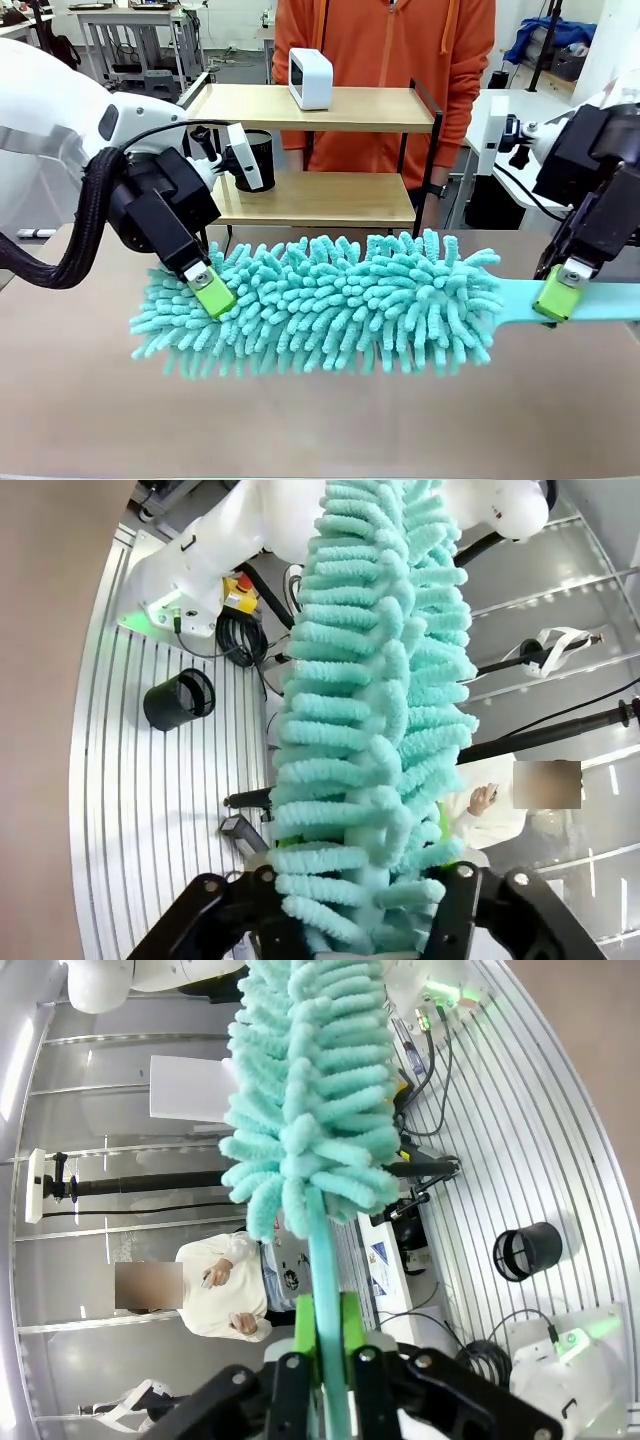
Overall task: Clean the shelf.
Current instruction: Hand the Duster back to the human.
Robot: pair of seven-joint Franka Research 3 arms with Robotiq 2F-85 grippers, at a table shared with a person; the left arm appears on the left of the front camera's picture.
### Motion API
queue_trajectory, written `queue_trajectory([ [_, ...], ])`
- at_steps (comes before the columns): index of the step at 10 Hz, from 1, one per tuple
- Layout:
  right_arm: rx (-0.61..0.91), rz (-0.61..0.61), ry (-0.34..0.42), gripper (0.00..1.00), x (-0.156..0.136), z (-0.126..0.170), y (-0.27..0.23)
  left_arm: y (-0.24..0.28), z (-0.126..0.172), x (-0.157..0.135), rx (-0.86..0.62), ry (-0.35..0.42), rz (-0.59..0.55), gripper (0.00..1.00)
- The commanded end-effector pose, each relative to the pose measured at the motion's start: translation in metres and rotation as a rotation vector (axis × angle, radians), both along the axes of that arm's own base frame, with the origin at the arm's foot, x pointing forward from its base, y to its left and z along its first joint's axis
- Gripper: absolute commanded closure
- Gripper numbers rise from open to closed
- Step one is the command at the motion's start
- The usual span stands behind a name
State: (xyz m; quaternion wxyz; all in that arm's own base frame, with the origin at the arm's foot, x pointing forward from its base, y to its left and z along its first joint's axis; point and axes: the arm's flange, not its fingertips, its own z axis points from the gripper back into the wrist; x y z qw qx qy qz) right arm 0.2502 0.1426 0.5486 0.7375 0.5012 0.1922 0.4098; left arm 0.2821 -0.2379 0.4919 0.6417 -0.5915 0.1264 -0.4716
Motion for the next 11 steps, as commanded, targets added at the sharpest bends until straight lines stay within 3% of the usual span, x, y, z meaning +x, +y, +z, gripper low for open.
queue_trajectory([
  [1, 0.021, -0.003, -0.007, 0.88, 0.0034, 0.001, 0.0033, 0.0003, 0.0016, 0.002, -0.034, -0.012, -0.032, 1.0],
  [7, 0.004, -0.02, 0.0, 0.88, 0.0039, -0.001, 0.0011, -0.0003, 0.0013, 0.0005, -0.034, -0.014, -0.042, 1.0],
  [8, 0.004, -0.035, -0.002, 0.83, 0.004, -0.0007, -0.0006, -0.0001, 0.0014, 0.0003, -0.034, -0.016, -0.045, 1.0],
  [9, 0.028, -0.047, 0.002, 0.3, 0.0049, 0.0005, -0.0025, -0.0001, 0.0014, 0.0004, -0.029, -0.019, -0.045, 1.0],
  [10, 0.044, -0.057, -0.002, 0.26, 0.0058, 0.0014, -0.0039, 0.0004, 0.0014, 0.0005, -0.026, -0.022, -0.048, 1.0],
  [11, 0.051, -0.062, -0.003, 0.0, 0.0062, 0.001, -0.0042, 0.0008, 0.0015, 0.0001, -0.026, -0.024, -0.048, 1.0],
])
